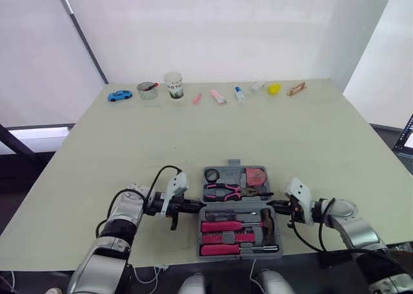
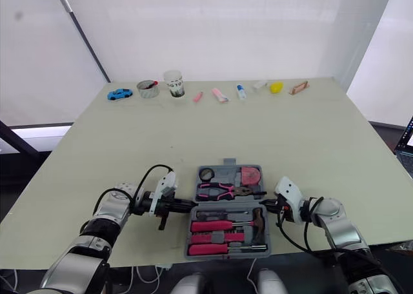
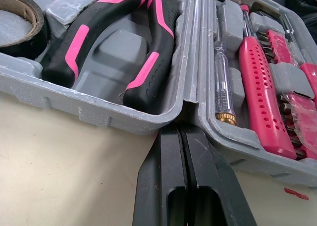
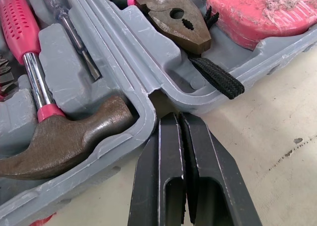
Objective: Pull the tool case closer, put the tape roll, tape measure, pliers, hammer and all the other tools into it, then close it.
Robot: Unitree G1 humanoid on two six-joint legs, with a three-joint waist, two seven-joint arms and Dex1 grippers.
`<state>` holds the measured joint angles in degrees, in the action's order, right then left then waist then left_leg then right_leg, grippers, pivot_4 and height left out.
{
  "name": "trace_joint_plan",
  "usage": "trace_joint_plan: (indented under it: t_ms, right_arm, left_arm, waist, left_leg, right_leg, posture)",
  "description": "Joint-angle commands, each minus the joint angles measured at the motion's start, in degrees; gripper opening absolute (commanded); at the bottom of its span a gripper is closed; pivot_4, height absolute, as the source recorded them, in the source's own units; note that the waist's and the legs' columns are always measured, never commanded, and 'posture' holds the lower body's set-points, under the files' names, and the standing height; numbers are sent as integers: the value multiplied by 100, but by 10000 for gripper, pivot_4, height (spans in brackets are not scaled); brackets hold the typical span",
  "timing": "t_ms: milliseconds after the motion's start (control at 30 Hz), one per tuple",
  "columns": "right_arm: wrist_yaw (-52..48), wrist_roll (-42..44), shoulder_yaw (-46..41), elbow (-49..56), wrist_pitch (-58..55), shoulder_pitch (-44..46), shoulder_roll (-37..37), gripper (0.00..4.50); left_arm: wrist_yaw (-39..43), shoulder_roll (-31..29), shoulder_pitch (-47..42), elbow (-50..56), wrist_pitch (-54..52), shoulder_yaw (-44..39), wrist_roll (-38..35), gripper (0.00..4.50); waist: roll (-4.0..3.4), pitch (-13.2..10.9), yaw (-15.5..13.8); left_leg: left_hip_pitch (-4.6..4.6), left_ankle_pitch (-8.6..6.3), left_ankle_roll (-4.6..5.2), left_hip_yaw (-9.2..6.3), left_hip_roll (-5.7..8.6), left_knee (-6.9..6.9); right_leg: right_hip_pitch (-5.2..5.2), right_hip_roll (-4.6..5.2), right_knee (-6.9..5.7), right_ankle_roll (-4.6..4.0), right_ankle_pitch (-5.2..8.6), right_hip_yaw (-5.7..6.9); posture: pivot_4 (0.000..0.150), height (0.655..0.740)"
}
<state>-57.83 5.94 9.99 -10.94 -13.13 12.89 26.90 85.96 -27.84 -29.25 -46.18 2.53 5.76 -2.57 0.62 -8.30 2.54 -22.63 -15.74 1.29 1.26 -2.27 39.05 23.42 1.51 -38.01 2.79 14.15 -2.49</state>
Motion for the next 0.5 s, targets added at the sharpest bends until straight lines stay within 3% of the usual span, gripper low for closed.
trace_joint_plan:
  t_ms: [33, 500]
  right_arm:
    - [-74, 56, 221, 224, 81, 44, -130, 943]
    - [82, -71, 78, 53, 285, -41, 45, 943]
  left_arm:
    - [125, -53, 284, -220, -115, 345, 193, 0]
    - [-267, -64, 265, -317, 34, 285, 222, 0]
  waist:
    - [1, 1, 1]
    - [0, 2, -3]
  left_leg:
    - [1, 0, 0, 0, -2, 0]
    - [9, 0, 0, 1, -9, -3]
  right_leg:
    - [0, -3, -1, -1, 0, -1]
    - [0, -13, -7, -9, 4, -3]
  posture:
    - [1500, 7400]
    - [1500, 7400]
